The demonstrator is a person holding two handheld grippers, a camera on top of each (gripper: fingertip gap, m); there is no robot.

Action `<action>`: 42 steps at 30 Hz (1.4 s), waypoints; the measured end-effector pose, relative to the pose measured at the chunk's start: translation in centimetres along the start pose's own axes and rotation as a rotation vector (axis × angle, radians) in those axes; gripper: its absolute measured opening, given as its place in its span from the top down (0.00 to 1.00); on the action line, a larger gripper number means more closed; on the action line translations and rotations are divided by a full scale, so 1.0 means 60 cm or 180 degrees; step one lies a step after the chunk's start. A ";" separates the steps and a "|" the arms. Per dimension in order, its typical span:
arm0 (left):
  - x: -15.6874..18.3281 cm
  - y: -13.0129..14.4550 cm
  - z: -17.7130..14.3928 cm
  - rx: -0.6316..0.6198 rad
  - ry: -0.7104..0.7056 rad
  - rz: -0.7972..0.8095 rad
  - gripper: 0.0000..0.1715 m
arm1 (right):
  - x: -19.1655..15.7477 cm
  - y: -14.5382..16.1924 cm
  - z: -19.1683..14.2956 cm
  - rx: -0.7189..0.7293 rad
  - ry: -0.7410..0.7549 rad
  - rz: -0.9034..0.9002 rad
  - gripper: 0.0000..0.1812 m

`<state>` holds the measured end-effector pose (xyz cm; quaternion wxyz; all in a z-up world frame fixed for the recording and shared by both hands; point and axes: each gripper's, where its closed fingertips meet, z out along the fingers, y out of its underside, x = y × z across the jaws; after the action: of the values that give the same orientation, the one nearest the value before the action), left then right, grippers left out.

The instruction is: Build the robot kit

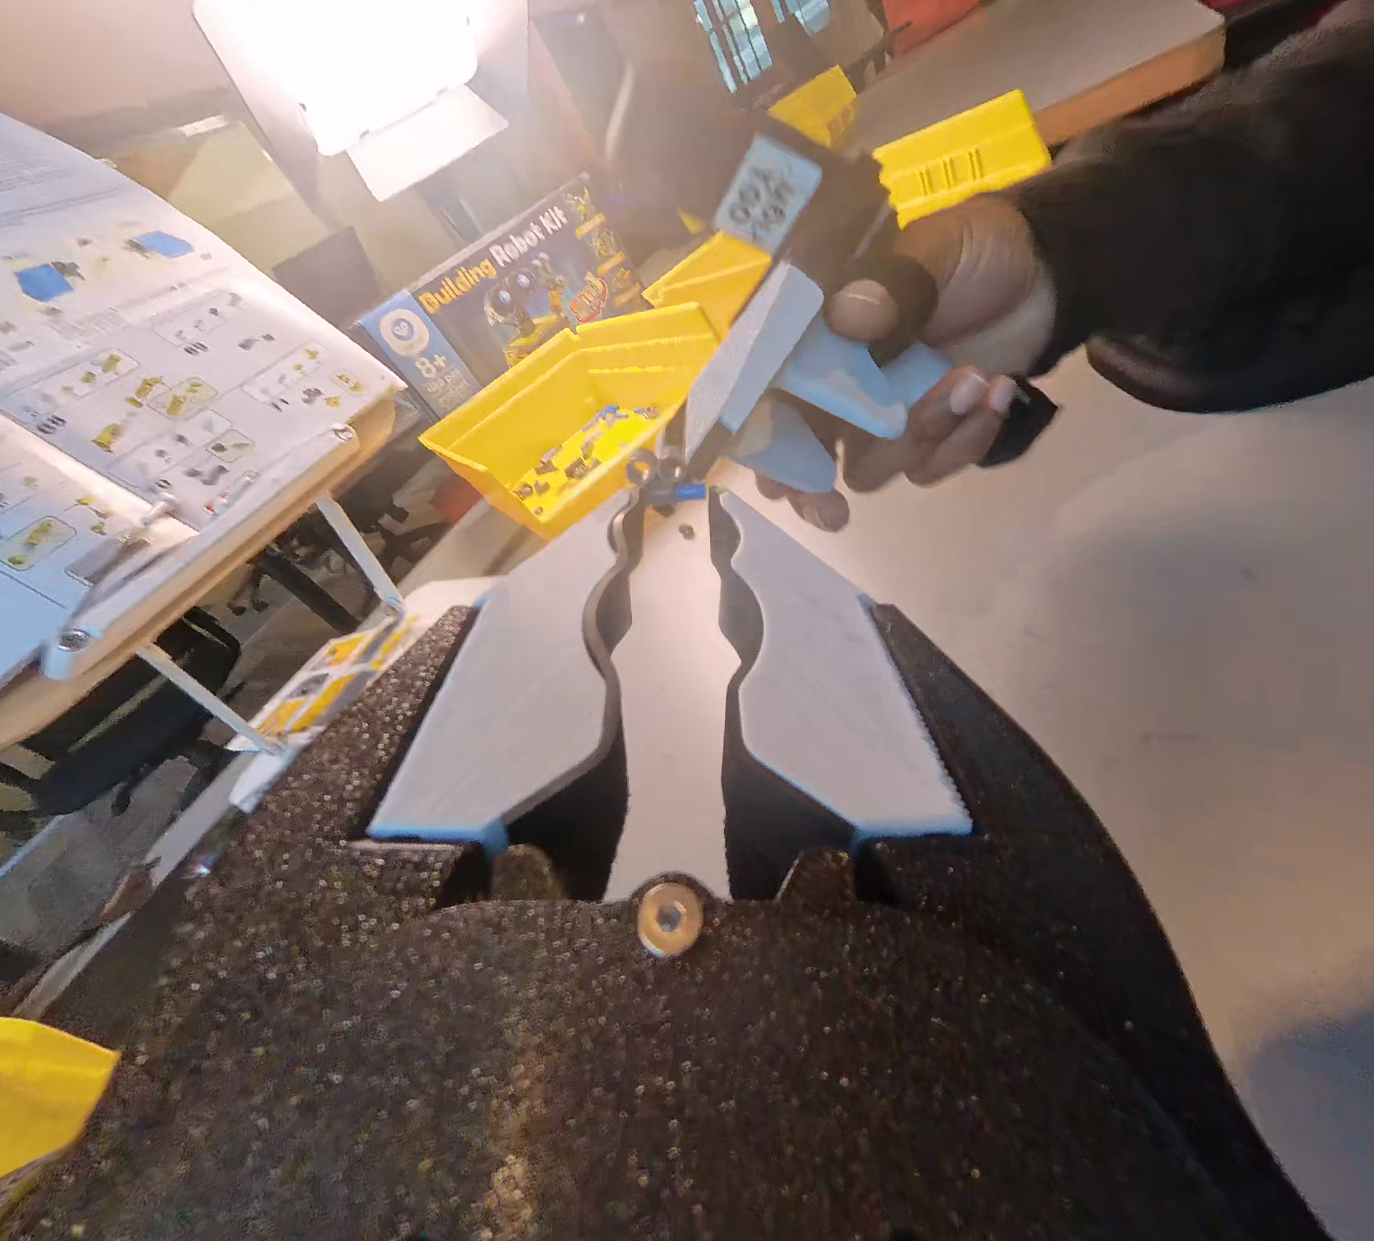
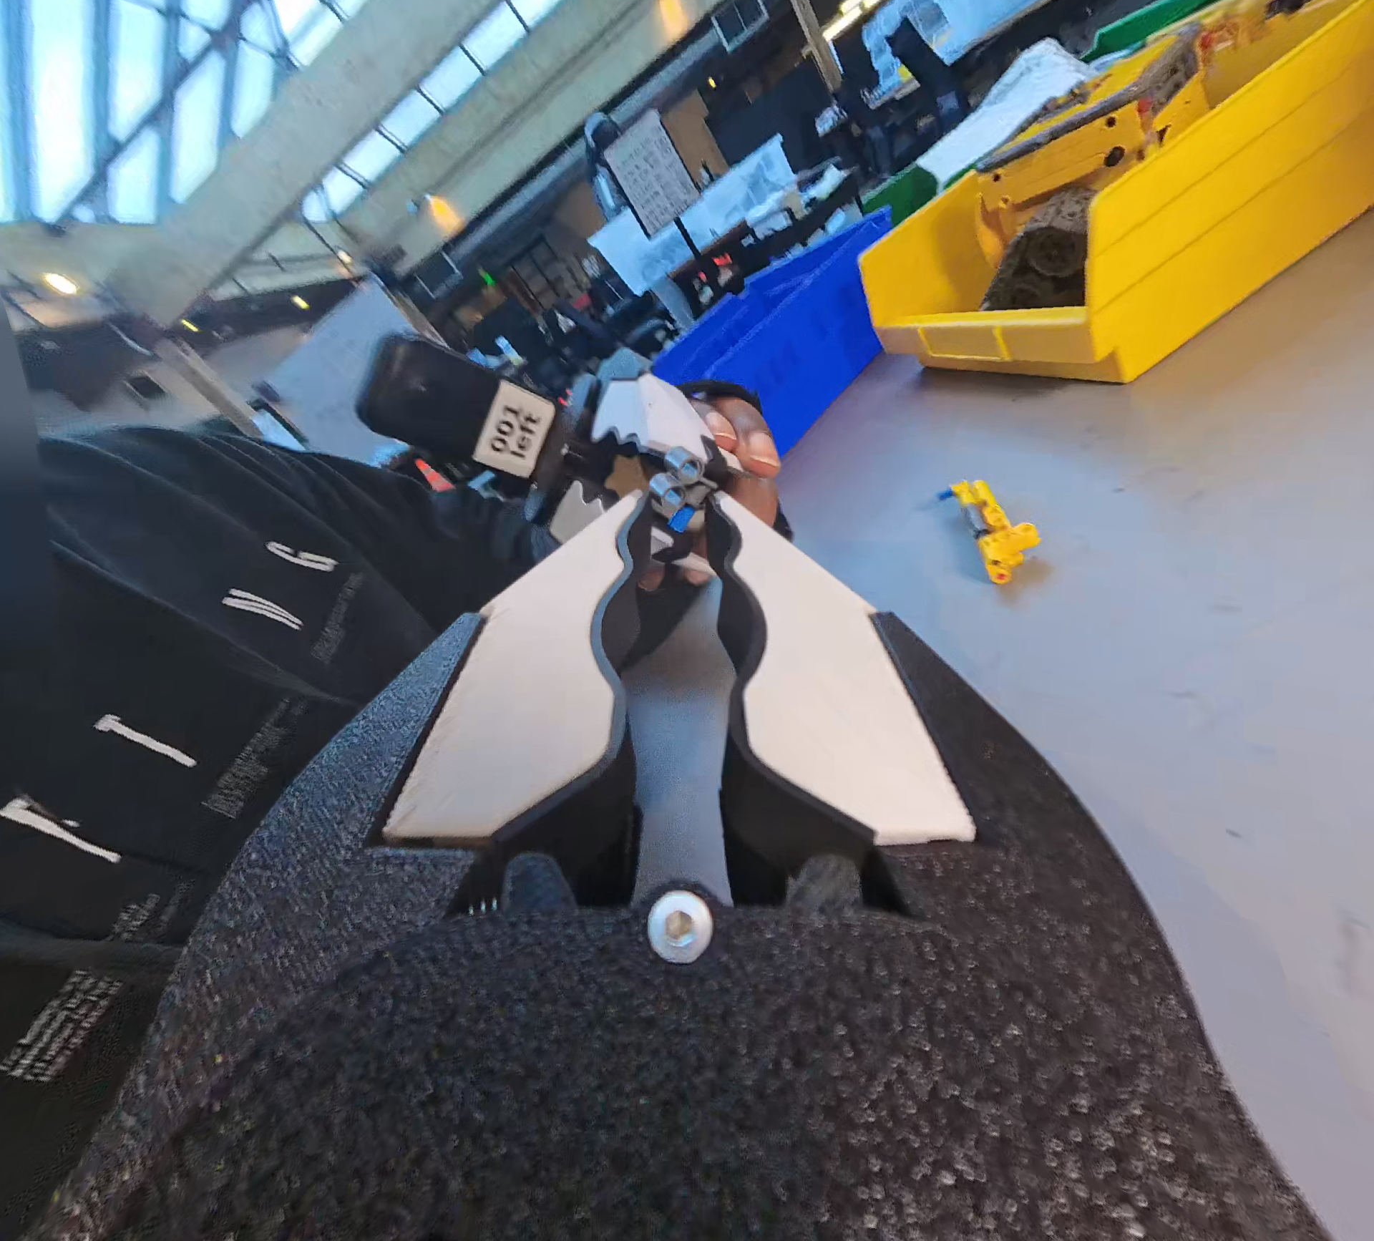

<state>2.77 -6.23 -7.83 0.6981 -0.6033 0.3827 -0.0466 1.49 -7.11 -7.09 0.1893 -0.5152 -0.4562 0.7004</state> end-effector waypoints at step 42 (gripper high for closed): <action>0.082 0.213 -0.048 -0.2058 0.1448 -0.1145 0.93 | 0.110 0.196 -0.061 -0.2721 0.1275 -0.1237 0.90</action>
<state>-0.51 -7.75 -21.34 0.3519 -0.8224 0.4105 -0.1770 4.57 -6.67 -20.71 0.1721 -0.5763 -0.7442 0.2905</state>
